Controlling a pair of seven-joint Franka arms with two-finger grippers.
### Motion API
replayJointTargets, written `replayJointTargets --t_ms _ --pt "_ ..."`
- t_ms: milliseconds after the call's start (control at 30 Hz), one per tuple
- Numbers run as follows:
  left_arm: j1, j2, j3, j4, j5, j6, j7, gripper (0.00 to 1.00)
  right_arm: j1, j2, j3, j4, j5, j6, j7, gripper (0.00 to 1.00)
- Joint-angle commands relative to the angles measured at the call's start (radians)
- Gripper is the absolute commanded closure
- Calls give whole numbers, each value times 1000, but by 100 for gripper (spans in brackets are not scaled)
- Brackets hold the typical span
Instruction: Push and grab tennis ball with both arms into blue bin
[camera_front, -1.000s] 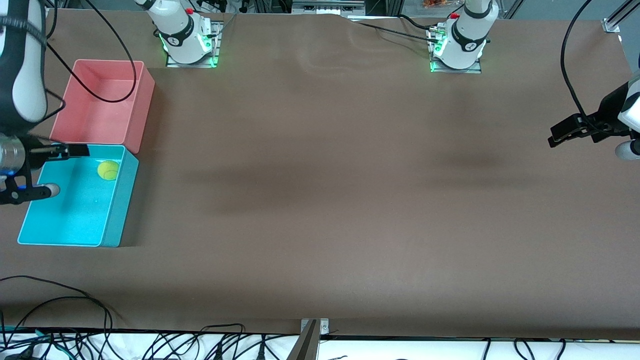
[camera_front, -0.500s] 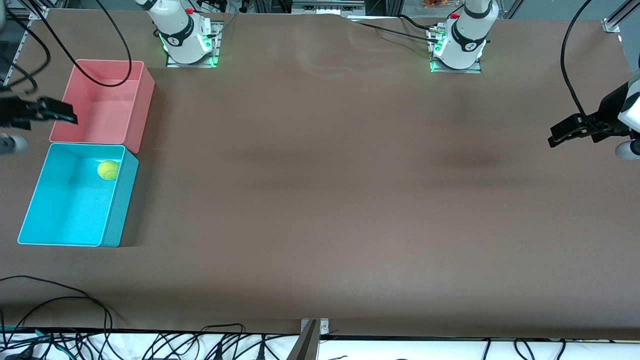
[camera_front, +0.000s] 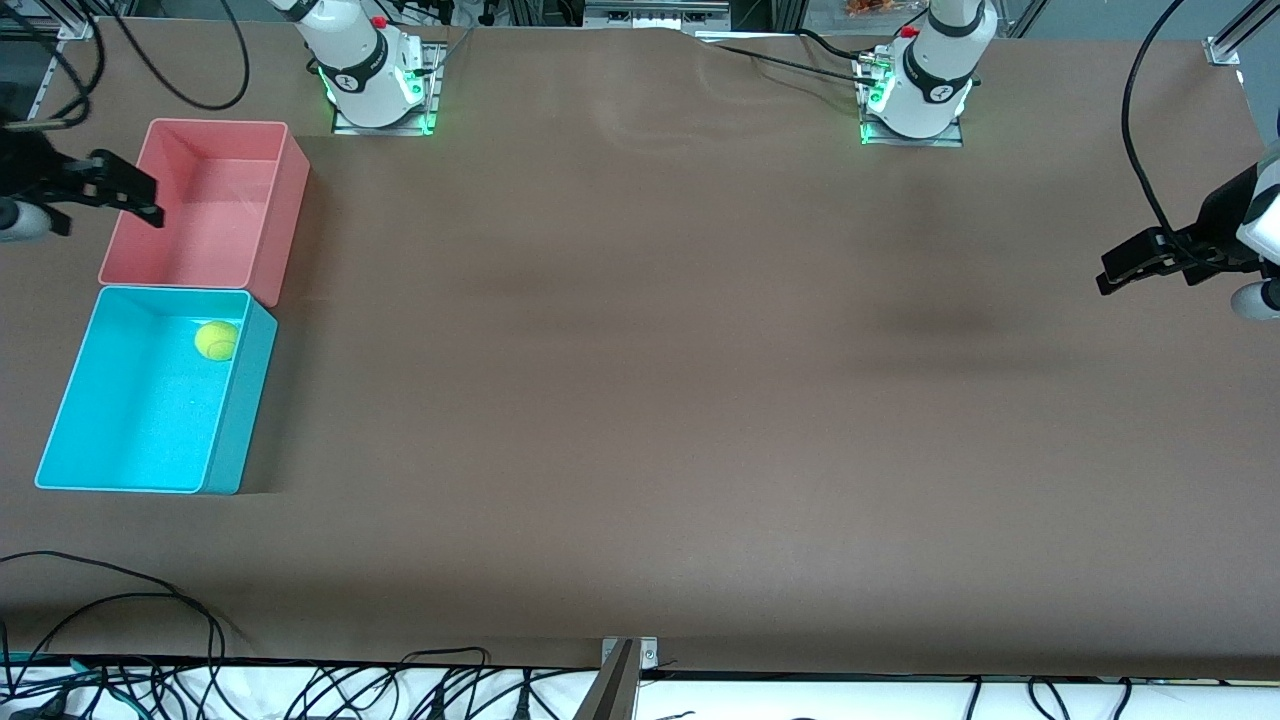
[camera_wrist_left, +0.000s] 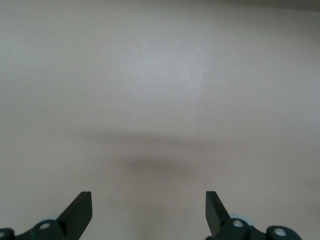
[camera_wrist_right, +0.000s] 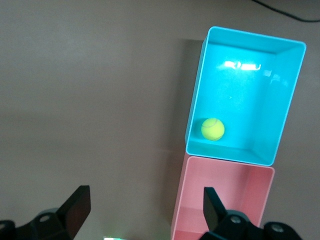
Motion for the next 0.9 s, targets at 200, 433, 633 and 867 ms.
replayJointTargets --t_ms 200,433,633,867 --pt "3 -20 5 -13 -13 -7 25 0 34 -48 -52 -116 27 59 19 0" --pt "3 -20 5 -13 -13 -7 24 0 32 -31 -69 -79 25 2 8 0" --pt "3 -20 5 -13 -13 -7 25 0 21 25 -70 -10 25 -52 3 0" --pt "3 -20 5 -13 -13 -7 25 0 21 50 -67 14 25 -43 6 0"
